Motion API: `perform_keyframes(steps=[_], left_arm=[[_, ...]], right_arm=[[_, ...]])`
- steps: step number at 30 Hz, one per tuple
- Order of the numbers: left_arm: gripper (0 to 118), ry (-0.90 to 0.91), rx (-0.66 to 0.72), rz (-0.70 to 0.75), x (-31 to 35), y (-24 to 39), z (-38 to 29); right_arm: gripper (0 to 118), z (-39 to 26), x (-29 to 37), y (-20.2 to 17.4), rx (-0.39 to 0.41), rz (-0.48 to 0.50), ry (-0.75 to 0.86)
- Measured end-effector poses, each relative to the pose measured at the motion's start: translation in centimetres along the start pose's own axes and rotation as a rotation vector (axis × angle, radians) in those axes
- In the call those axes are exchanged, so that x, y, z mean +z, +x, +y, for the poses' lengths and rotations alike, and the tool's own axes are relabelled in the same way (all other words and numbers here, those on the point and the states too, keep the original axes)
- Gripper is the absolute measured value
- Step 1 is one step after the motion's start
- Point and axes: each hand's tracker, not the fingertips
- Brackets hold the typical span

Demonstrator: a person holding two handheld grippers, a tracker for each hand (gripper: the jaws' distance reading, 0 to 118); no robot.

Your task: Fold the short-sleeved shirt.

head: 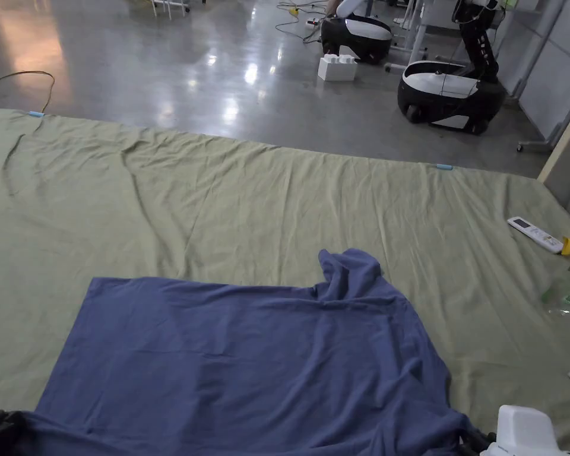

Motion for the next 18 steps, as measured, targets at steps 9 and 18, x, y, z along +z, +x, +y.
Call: perform_keyframes(steps=[9,18], left_arm=[[7,0.072,0.054,-0.005,-3.5,0.1,4.9],[7,0.043,0.052,0.013,-9.2,0.8,7.9]], right_arm=[[11,5.3,-4.8,0.6,-0.032,-0.007,0.064],[12,9.3,-13.1,1.0,-0.078,0.025,-0.024]])
